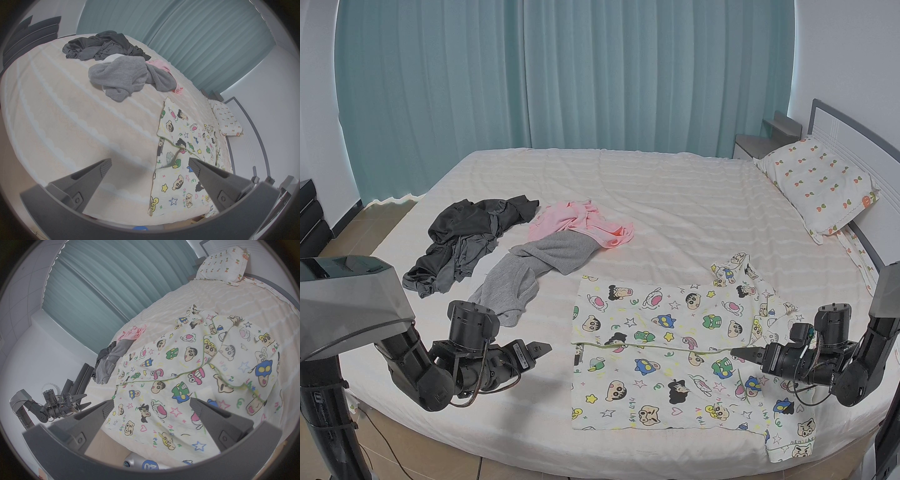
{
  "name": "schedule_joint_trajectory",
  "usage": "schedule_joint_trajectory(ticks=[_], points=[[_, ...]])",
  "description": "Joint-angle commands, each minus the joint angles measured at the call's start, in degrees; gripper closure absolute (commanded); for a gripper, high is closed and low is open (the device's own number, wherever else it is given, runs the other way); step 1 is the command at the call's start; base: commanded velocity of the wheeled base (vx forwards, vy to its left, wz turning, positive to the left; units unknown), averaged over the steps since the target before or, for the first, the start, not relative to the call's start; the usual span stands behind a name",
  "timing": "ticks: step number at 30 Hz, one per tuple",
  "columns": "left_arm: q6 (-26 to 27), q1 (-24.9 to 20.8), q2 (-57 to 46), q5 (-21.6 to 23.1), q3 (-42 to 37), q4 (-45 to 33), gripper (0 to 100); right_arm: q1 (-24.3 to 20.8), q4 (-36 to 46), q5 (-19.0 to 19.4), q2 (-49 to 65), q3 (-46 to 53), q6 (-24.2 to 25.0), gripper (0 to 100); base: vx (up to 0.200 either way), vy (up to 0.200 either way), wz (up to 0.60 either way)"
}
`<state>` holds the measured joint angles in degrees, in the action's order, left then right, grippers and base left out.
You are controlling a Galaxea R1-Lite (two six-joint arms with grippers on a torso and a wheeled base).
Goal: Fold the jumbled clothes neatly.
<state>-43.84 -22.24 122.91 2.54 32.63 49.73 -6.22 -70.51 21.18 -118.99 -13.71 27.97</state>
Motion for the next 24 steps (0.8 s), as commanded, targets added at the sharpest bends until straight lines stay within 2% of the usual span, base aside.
schedule_joint_trajectory(ticks=[1,5,10,14,17,24], points=[[0.0,-1.1,1.9,-0.1,0.6,0.1,0,-0.9,-0.1,-0.1,-0.3,-0.1,0.0,0,0.0,0.0,0.0],[-0.1,-1.4,2.2,-0.1,1.1,0.1,0,-2.3,-0.1,-0.2,-0.2,-0.1,0.0,0,-0.2,0.0,0.0],[-1.9,-2.3,1.9,-0.3,1.1,0.2,0,-6.4,-0.1,-1.0,-1.1,-0.3,0.1,0,-0.2,0.0,0.0],[-2.4,-2.3,1.5,-0.4,1.0,0.3,0,-11.1,0.5,-7.2,-2.6,-4.0,0.1,0,0.0,0.0,0.0],[-2.4,-2.1,1.5,-0.7,1.0,0.3,0,-13.8,0.9,-10.5,-4.6,-7.3,0.1,0,0.0,0.0,0.0],[-2.4,-1.8,1.4,-1.1,1.2,0.3,0,-17.9,1.0,-10.6,-6.2,-9.3,0.1,0,0.0,0.0,0.0]])
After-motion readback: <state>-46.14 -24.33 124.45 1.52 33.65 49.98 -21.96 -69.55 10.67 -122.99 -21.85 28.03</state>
